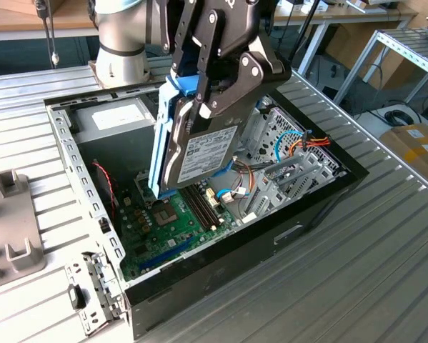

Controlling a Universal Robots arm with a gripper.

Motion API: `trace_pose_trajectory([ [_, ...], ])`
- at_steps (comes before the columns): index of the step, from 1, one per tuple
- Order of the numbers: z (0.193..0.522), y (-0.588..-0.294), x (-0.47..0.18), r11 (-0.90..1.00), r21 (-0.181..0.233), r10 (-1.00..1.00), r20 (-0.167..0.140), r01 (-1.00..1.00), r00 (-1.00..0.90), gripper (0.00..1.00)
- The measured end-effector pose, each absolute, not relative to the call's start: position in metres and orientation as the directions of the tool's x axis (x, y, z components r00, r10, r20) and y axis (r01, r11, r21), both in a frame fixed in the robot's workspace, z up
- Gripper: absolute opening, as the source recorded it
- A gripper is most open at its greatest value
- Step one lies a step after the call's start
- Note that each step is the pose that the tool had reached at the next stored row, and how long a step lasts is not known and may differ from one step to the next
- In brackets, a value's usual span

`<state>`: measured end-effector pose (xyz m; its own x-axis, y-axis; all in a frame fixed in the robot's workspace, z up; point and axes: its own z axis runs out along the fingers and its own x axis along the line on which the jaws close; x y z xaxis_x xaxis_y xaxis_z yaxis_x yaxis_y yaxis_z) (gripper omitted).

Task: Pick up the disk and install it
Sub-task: 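Pick up the disk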

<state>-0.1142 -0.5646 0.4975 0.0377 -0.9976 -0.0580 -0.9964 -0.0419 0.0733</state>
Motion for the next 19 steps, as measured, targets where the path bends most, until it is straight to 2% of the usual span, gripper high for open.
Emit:
trace_pose_trajectory([
  [19,0.493,-0.582,-0.089,-0.042,0.077,-0.997,-0.064,-0.996,0.037,0.37],
])
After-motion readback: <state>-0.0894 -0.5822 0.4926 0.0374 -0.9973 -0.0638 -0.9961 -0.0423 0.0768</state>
